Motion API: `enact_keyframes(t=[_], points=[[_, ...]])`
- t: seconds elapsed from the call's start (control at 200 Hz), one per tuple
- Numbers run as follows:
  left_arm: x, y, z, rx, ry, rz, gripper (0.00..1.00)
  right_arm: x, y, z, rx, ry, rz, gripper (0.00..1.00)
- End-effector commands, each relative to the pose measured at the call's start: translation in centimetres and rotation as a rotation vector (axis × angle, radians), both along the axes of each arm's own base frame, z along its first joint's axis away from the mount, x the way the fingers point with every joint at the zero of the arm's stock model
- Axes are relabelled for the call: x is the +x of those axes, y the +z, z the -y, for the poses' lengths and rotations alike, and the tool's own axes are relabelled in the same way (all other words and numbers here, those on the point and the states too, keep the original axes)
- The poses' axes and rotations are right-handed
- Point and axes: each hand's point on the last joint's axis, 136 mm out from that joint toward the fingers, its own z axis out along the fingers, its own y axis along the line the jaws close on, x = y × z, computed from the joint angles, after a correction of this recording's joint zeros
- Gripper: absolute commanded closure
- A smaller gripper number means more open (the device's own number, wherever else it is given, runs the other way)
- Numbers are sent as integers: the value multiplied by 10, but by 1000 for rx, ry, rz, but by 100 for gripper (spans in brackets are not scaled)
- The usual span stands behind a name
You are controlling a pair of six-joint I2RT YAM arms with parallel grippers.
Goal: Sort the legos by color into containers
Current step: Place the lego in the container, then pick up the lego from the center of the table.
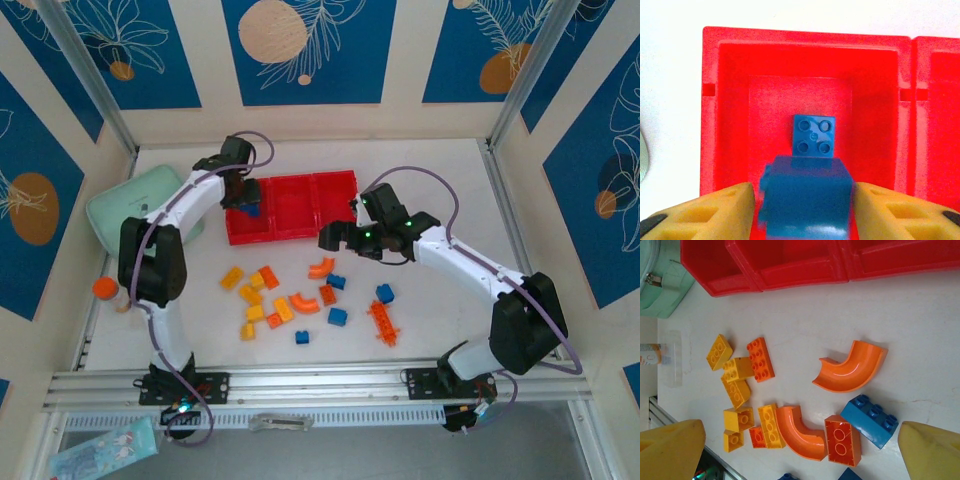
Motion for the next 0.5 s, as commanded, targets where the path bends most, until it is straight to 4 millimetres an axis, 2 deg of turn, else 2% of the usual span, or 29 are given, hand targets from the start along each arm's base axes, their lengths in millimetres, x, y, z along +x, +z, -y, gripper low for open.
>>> enact_keyframes(t=[0.0, 0.185, 0.34, 0.495], points=[[-8, 25, -4, -8, -23, 34, 44, 5, 11, 4, 5, -5, 20, 1], [-19, 32, -5, -12, -26, 10, 41, 5, 14, 13, 17, -22, 25, 1], [-42, 34, 18, -141, -63, 4, 40, 0, 11, 29, 18, -49, 7, 1], [-81, 24, 53, -232, -129, -49, 40, -12, -1, 49, -11, -73, -41, 1]])
